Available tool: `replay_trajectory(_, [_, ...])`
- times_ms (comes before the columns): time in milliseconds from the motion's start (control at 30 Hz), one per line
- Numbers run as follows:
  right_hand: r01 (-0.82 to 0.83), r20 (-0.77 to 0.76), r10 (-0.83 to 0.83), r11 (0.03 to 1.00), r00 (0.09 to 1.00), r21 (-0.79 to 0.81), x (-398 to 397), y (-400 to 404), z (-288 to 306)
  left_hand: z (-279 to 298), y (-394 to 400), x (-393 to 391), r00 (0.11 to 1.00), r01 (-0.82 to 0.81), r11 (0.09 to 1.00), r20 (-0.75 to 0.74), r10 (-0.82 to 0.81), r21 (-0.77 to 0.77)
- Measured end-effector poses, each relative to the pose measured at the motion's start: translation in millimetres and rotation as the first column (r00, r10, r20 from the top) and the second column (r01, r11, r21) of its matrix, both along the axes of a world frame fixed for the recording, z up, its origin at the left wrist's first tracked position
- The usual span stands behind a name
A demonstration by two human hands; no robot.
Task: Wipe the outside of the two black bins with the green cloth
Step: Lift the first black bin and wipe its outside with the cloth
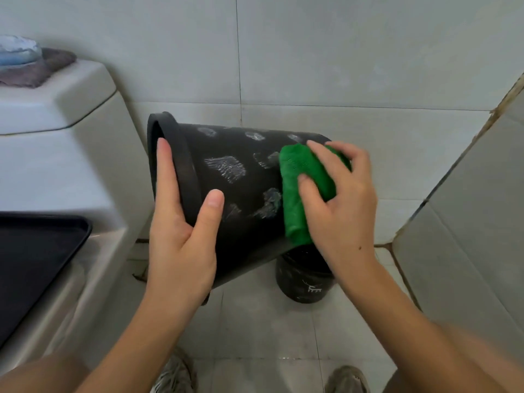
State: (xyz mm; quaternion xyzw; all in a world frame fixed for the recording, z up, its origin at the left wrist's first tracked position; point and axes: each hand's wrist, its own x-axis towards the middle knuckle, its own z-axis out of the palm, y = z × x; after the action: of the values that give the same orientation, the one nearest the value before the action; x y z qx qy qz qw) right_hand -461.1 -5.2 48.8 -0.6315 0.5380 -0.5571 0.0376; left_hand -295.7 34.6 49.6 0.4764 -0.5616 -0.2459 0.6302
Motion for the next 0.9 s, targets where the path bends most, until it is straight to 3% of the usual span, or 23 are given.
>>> replay_trajectory(67, [-0.075,-0.053,0.072,0.996,0.996,-0.051,12.4,9.4,-2.6,-1.1,0.2,-2.6,1.0,-0.008,1.0,0.012,0.008,-0.015])
replay_trajectory(167, [-0.241,-0.254,0.194,0.956,0.948,-0.169,22.7,26.6,-9.9,-2.4,-0.1,-3.2,0.999,-0.023,0.999,-0.033,0.022,-0.028])
replay_trajectory(300, [-0.099,-0.065,0.094,0.991,0.993,-0.085,5.4,6.2,-10.3,-1.3,2.3,-5.4,0.996,-0.061,0.998,-0.065,0.059,-0.02])
replay_trajectory(467, [-0.05,-0.298,0.045,0.999,0.954,-0.009,20.7,11.6,-20.1,-2.7,3.3,-2.3,0.985,-0.018,1.0,-0.175,0.014,-0.021])
replay_trajectory(533, [-0.03,-0.297,0.025,1.0,0.955,-0.01,17.9,8.3,-19.5,-2.4,3.4,-0.1,0.984,-0.018,1.0,-0.176,0.015,-0.018])
replay_trajectory(700, [-0.059,-0.258,0.004,0.976,0.966,-0.208,14.4,2.2,-15.2,-1.4,2.1,-1.0,0.988,-0.03,0.999,-0.151,0.026,-0.025])
replay_trajectory(833, [-0.254,-0.464,0.093,0.92,0.881,-0.298,34.4,25.8,-15.0,-1.5,-0.1,-1.9,0.986,-0.03,0.999,-0.163,0.022,-0.046])
replay_trajectory(900, [-0.231,-0.458,0.084,0.933,0.885,-0.275,28.4,20.3,-11.2,-1.7,-0.3,-3.6,0.989,-0.035,0.998,-0.145,0.028,-0.045])
